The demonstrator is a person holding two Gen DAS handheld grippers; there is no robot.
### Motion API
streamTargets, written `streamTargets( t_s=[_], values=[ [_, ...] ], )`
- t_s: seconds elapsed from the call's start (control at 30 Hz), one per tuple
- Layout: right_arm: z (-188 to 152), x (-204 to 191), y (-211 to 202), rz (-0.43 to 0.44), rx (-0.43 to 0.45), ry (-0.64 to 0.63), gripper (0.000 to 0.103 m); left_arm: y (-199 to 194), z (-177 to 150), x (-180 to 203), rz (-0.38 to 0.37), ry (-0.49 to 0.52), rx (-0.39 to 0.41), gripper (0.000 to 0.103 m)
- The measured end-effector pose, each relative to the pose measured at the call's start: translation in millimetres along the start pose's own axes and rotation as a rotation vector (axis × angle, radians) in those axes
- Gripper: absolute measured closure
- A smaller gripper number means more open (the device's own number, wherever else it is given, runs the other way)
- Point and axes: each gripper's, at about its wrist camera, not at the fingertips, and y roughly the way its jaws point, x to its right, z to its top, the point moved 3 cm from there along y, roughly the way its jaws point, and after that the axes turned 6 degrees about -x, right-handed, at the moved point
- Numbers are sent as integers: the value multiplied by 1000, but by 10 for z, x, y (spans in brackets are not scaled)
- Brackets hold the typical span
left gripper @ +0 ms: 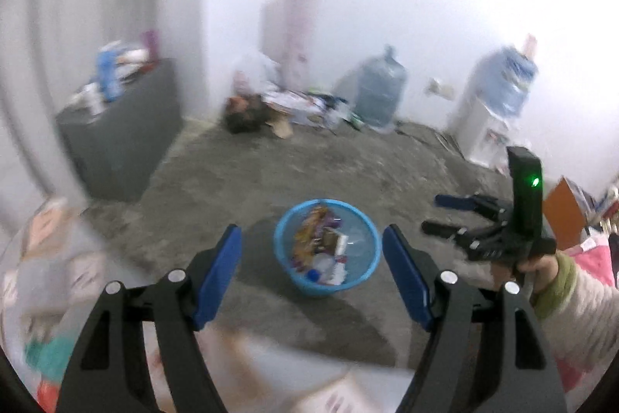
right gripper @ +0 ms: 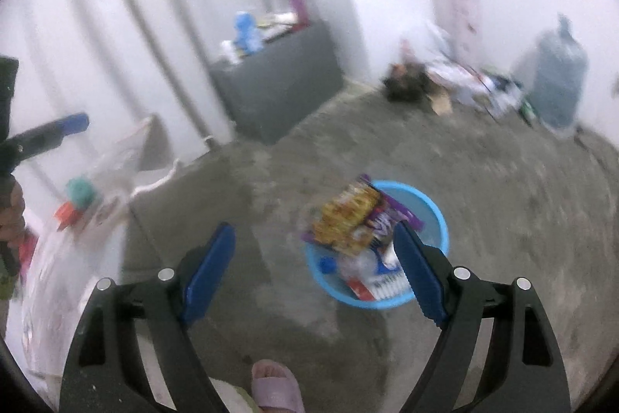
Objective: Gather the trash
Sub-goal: 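Bring both tools back over the table toward the red packet and teal bag, then grasp the teal plastic bag with the right gripper while the left grasps the red packet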
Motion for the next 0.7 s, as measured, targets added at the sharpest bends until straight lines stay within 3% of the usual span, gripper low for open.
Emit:
streamTargets(
  t_s=[0.17, 0.37, 0.5, 0.7],
  values=[
    [226, -653, 42, 116, 25, -176, 25, -813, -733, -780, 119, -177, 71, 30],
    [409, -1585, 373, 268, -16, -396, 30, -1297, -1602, -1591, 195, -402, 103, 30],
    [462, -2252, 673, 373, -67, -548, 30, -1312, -1908, -1908, 222, -447, 80, 30],
    [414, -2996, 1119, 446, -163, -718, 32, -1075, -1980, -2316, 218, -474, 3, 35]
  ],
)
